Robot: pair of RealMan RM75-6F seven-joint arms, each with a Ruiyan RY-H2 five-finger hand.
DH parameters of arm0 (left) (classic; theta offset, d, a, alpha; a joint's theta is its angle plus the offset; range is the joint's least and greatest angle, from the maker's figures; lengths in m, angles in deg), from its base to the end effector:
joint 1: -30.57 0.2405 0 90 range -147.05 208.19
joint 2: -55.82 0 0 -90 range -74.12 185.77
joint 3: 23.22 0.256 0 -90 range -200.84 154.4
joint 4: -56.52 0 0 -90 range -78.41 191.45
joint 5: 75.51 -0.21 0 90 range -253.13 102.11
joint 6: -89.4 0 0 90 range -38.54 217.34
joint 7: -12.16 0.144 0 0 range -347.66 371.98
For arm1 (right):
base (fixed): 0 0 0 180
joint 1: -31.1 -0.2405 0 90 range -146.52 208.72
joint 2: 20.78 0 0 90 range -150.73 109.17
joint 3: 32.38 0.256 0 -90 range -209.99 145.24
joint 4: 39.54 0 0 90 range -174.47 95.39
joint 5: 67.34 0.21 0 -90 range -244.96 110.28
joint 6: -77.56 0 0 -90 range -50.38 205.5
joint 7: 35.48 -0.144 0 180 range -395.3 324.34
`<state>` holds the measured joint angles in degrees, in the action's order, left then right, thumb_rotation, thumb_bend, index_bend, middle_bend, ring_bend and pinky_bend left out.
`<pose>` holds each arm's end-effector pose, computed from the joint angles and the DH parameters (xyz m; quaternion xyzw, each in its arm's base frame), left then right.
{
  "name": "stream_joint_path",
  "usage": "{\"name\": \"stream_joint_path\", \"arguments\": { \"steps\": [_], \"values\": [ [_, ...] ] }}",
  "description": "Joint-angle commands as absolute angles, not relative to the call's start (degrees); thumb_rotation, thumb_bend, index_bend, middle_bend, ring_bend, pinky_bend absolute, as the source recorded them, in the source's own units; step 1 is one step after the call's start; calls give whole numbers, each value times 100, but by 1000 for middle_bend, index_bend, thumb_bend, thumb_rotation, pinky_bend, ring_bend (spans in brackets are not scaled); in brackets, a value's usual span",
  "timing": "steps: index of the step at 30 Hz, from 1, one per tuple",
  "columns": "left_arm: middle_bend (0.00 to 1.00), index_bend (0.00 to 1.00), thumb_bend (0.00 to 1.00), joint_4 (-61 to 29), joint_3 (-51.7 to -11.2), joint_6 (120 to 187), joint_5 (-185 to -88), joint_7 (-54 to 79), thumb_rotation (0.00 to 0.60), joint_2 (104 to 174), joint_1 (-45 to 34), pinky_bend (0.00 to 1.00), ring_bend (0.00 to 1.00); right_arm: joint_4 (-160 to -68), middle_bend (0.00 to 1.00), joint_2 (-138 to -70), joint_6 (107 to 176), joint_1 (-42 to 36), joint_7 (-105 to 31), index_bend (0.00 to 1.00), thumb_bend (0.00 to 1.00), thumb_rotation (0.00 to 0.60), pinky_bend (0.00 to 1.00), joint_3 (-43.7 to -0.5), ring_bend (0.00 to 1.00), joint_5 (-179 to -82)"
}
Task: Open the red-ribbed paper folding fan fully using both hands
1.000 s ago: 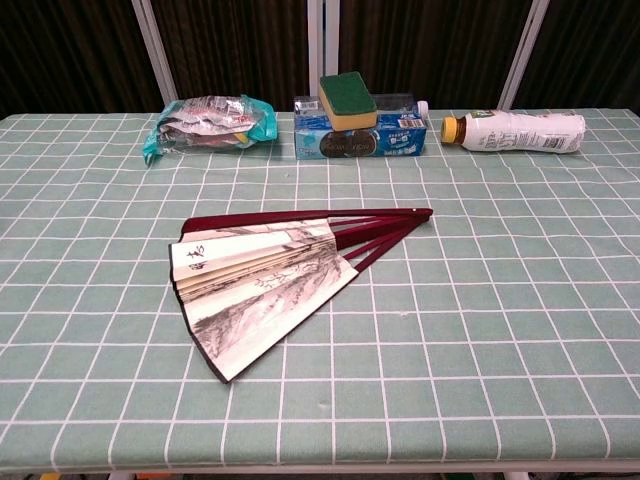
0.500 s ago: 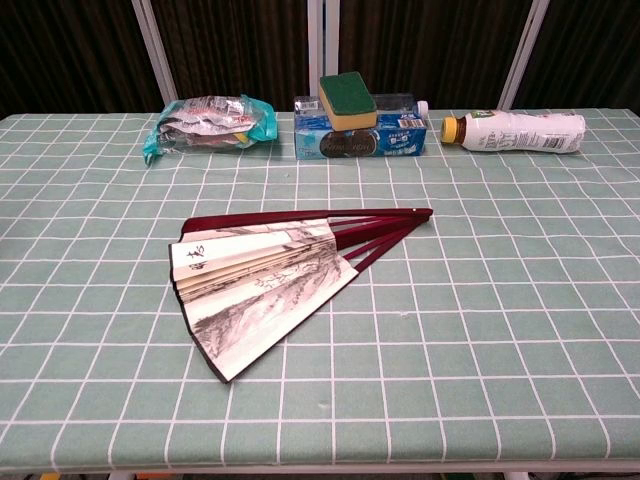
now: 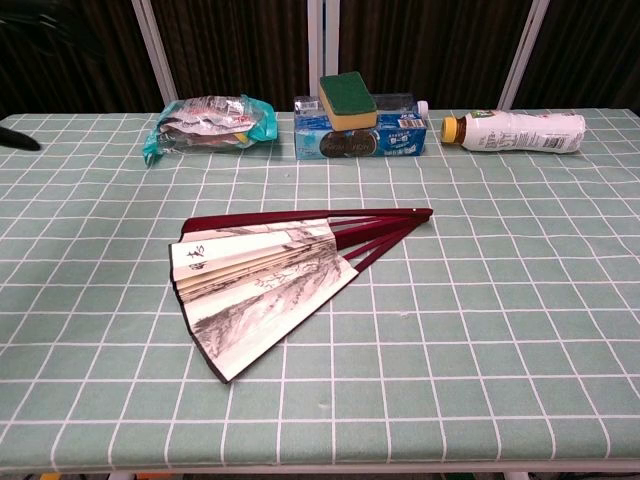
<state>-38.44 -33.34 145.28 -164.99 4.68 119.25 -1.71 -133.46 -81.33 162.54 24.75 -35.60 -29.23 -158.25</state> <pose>-0.1855 0.3162 0.1078 -0.7508 -0.3560 -0.4177 0.3676 -0.2937 -0.1890 0.1717 0.6302 -0.3491 0.4031 0.5644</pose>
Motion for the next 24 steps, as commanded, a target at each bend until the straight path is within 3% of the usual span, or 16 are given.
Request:
{"name": "stream_joint_path", "arguments": {
  "steps": [1,5,12,24],
  "values": [
    [221,229,177,-3728,-3668,13327,-15969,297,600,12254,-1186,223,166,-13354,61,-8120,16260,2486,-3555,47,235,600,0,-2925,0,-15804],
    [254,251,230,-3339,-3828,12649,-15339,445,600,12754,-1766,265,205,-13359,61,-8107,16223,2485,-3539,47,235,600,0,-2934,0,-15765],
    [292,275,232,-2344,-3784,11693,-14126,960,600,13664,-2655,291,245,-13381,61,-8070,16114,2435,-3490,46,235,600,0,-2910,0,-15672],
    [341,304,235,-1418,-3165,11485,-12379,1989,600,14503,-3504,326,298,-13347,62,-8087,15979,2370,-3501,46,235,600,0,-2875,0,-15530]
  ]
}}
